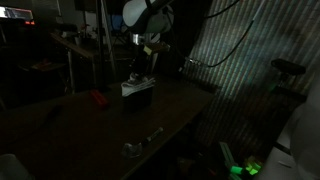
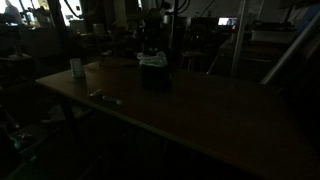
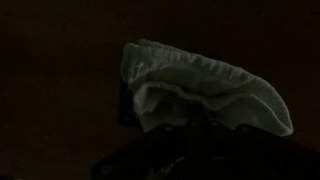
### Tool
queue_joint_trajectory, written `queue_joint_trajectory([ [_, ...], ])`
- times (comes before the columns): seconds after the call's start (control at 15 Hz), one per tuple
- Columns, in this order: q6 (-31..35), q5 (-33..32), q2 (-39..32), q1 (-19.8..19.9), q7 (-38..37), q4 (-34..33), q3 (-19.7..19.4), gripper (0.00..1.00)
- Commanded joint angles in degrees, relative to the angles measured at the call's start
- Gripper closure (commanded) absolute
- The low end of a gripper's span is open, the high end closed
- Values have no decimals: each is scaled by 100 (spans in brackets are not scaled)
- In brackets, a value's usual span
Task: Put the white towel inside the black object on the right
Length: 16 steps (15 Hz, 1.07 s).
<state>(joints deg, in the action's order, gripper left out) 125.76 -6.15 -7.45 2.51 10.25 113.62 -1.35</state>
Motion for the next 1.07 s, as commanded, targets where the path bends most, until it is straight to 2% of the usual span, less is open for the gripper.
queue_joint_trajectory([
  [0.0,98,90,-171,18,48,-55,-11,100],
  [1.0,-29,860,-1313,282,316,-740,55,100],
])
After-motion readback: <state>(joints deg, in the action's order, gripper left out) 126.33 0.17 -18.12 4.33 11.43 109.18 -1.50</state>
